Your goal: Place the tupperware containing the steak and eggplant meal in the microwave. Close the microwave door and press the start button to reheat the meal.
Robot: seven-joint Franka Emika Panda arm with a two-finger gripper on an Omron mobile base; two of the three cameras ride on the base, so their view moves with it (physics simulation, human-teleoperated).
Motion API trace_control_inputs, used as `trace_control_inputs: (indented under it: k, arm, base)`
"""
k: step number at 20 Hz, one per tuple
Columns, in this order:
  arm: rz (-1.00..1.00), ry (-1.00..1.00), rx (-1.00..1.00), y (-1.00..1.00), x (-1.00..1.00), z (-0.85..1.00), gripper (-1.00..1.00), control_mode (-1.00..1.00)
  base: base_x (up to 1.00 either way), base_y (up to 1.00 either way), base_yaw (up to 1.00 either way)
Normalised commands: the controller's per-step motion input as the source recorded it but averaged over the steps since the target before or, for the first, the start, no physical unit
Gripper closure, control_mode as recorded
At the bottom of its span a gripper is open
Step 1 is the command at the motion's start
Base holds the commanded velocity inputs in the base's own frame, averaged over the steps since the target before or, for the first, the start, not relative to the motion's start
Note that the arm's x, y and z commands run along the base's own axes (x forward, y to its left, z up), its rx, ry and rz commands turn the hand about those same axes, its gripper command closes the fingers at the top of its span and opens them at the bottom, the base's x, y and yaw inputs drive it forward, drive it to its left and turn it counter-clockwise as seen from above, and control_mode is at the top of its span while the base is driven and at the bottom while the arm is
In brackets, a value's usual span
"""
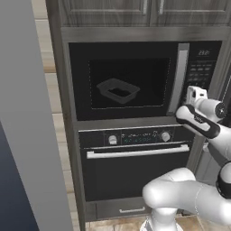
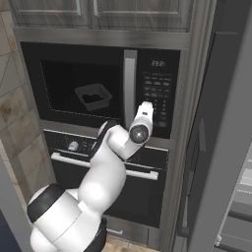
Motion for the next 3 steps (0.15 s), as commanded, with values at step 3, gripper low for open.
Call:
trace_control_inputs:
  k: [3]
  arm:
    - [0.00, -0.08, 0.01, -0.18, 0.31, -0.19, 1.00, -1.00]
  base:
    - [0.00, 0.00, 0.00]
